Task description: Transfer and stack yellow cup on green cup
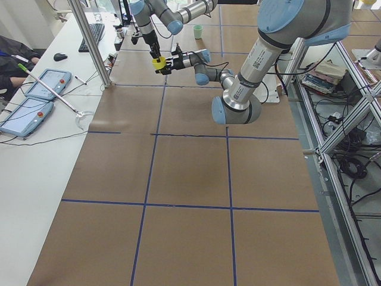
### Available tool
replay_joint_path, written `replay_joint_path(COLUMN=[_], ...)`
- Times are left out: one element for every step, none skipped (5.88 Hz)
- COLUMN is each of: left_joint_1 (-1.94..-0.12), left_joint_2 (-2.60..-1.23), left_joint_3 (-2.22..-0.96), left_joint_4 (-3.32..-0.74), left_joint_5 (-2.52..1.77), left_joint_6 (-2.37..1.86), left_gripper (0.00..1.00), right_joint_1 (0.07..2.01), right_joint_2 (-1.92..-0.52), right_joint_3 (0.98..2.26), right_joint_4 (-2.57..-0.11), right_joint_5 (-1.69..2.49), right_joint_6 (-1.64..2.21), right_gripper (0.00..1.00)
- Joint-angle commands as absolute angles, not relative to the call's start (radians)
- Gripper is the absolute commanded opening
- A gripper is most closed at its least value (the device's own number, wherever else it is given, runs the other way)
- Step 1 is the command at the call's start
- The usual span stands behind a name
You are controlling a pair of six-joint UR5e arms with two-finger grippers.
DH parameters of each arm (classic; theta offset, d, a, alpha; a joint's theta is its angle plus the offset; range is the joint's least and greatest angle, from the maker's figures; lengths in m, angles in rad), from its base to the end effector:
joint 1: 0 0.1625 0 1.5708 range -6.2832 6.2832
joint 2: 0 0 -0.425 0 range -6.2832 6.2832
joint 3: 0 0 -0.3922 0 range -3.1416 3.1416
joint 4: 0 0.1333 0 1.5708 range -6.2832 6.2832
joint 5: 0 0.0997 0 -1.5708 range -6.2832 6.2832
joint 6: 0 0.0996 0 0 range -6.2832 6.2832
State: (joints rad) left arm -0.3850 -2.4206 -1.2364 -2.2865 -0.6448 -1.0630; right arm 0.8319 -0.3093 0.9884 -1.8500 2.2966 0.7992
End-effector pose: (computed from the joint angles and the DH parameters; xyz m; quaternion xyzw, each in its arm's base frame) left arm 0.6153 -0.4790 0.1757 0.5520 0.3086 -0.2126 0.7449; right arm -0.5099 -0.6594 0.0753 -0.1085 -0.3791 -0.0429 0.9180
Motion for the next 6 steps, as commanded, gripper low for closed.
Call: replay_joint_path(left_joint_1=[-0.385,-0.385,-0.385,-0.385,-0.385,-0.385], left_joint_2=[-2.421,-2.421,-2.419,-2.419,-2.419,-2.419], left_joint_3=[-1.236,-1.236,-1.236,-1.236,-1.236,-1.236], left_joint_4=[-2.286,-2.286,-2.286,-2.286,-2.287,-2.287], left_joint_5=[-0.646,-0.646,-0.646,-0.643,-0.643,-0.641], left_joint_6=[-1.062,-1.058,-1.052,-1.051,-1.054,-1.051], left_gripper=[0.29,0.3,0.46,0.88,0.93,0.99], right_joint_1=[0.831,0.831,0.833,0.833,0.831,0.833], right_joint_2=[-0.311,-0.31,-0.308,-0.308,-0.308,-0.308], right_joint_3=[0.992,0.996,0.996,0.997,0.997,0.997], right_joint_4=[-1.851,-1.852,-1.852,-1.853,-1.855,-1.858], right_joint_5=[2.293,2.287,2.287,2.287,2.287,2.287], right_joint_6=[0.799,0.799,0.799,0.801,0.801,0.801], right_gripper=[0.17,0.0,0.0,0.0,0.0,0.0])
